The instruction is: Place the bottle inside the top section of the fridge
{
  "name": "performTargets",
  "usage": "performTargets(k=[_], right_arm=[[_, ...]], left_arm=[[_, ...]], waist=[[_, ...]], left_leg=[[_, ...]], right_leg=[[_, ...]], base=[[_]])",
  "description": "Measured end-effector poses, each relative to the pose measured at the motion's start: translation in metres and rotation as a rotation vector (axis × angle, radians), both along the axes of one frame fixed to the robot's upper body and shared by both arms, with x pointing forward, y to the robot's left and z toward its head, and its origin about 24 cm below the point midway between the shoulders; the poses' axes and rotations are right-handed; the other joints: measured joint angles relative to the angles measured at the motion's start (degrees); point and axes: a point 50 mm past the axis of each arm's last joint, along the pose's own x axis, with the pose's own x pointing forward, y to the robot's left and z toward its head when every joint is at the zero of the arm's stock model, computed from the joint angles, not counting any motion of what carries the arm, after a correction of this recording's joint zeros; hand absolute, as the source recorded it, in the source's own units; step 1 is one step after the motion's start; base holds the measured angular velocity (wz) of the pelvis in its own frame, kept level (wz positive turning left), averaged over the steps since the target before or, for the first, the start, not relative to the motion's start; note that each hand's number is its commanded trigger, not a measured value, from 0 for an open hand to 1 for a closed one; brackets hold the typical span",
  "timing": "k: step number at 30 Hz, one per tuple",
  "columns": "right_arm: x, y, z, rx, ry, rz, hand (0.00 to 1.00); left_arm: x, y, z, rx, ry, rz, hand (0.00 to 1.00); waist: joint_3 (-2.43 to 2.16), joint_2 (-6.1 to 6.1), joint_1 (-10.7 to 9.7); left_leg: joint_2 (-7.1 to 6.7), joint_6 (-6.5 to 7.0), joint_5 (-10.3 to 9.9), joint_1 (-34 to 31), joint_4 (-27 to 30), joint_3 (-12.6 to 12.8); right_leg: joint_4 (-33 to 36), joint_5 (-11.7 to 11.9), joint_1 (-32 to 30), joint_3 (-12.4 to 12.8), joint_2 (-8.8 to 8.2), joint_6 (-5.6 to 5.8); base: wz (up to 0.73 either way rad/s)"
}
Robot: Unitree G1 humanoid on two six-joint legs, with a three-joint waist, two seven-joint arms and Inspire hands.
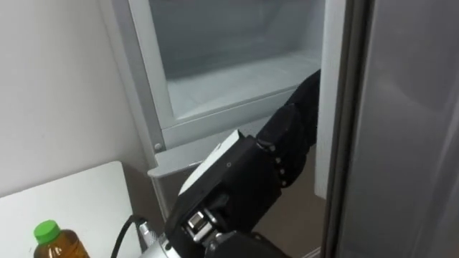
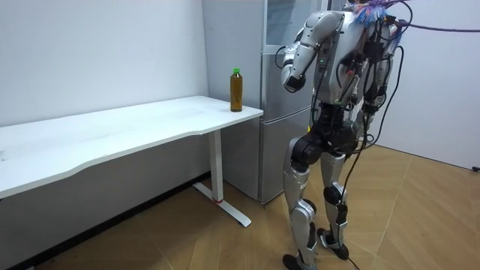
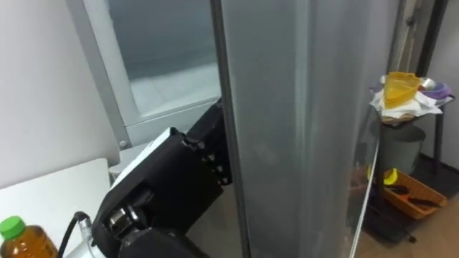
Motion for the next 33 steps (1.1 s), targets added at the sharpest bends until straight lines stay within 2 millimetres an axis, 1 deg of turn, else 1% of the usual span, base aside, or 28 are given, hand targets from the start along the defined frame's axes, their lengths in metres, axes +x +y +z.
performTargets(k=[3, 4, 8, 12, 18, 23, 25, 29, 33], right_arm=[[0.000, 0.000, 0.000, 0.002, -0.002, -0.004, 0.00], [0.001, 0.001, 0.000, 0.006, -0.005, -0.016, 0.00], [0.000, 0.001, 0.000, 0.016, -0.009, -0.047, 0.00], [-0.002, 0.001, -0.001, 0.020, -0.009, -0.063, 0.00], [-0.002, 0.001, -0.001, 0.013, -0.007, -0.069, 0.00], [-0.002, 0.000, 0.000, 0.008, -0.005, -0.071, 0.00], [-0.002, -0.001, 0.000, 0.003, -0.004, -0.073, 0.00], [-0.002, -0.002, 0.000, -0.003, -0.003, -0.077, 0.00], [-0.003, -0.003, 0.000, -0.011, 0.001, -0.079, 0.00]], left_arm=[[-0.001, -0.001, 0.000, -0.008, 0.002, -0.020, 0.00], [-0.002, -0.004, -0.001, -0.007, 0.005, -0.036, 0.00], [-0.005, -0.012, -0.001, -0.009, 0.007, -0.074, 0.00], [-0.007, -0.016, -0.001, -0.013, 0.006, -0.091, 0.00], [-0.008, -0.019, -0.002, -0.011, 0.011, -0.109, 0.00], [-0.005, -0.020, -0.004, -0.016, 0.027, -0.101, 0.00], [-0.005, -0.020, -0.005, -0.015, 0.032, -0.100, 0.00], [-0.006, -0.023, -0.007, -0.012, 0.039, -0.112, 0.00], [-0.004, -0.026, -0.013, 0.005, 0.068, -0.125, 0.00]], waist=[[-0.01, -0.01, -0.38], [-0.01, -0.01, -0.71], [-0.06, 0.07, -0.90], [-0.15, 0.21, -1.14], [-0.16, 0.37, -2.41], [-0.16, 0.81, -2.55], [-0.15, 0.84, -2.95], [-0.14, 0.82, -3.16], [-0.13, 0.80, -3.44]], left_leg=[[0.19, 0.00, 0.00, -0.03, 0.00, 0.81], [0.19, 0.00, 0.00, -0.06, -0.01, 1.06], [0.22, 0.00, 0.00, -0.07, -0.05, 1.72], [0.46, 0.00, 0.00, 0.10, -0.11, 2.87], [0.87, 0.00, 0.00, 0.02, -0.10, 3.26], [1.40, -0.02, 0.00, 0.05, -0.10, 4.51], [1.43, -0.02, 0.00, 0.14, -0.08, 4.66], [1.40, -0.03, -0.01, 0.39, -0.09, 4.84], [1.43, -0.03, -0.01, 0.77, -0.11, 5.35]], right_leg=[[-0.10, 0.07, -0.41, 0.74, 0.21, -0.10], [-0.18, 0.07, -0.42, 0.74, 0.22, -0.10], [-0.13, 0.15, -0.87, 1.76, 0.31, -0.09], [-0.13, 0.42, -1.22, 2.89, 0.58, -0.17], [-0.11, 0.72, -1.47, 2.95, 0.94, -0.44], [-0.07, 1.15, -2.10, 3.88, 1.46, -0.73], [-0.13, 1.19, -2.15, 4.40, 1.58, -0.69], [-0.28, 1.24, -2.15, 4.68, 1.57, -0.59], [-0.14, 1.24, -2.07, 5.03, 1.58, -0.59]], base=[[-0.13], [-0.06], [-0.12], [-0.14], [-0.01], [-0.11], [-0.08], [-0.02], [-0.05]])
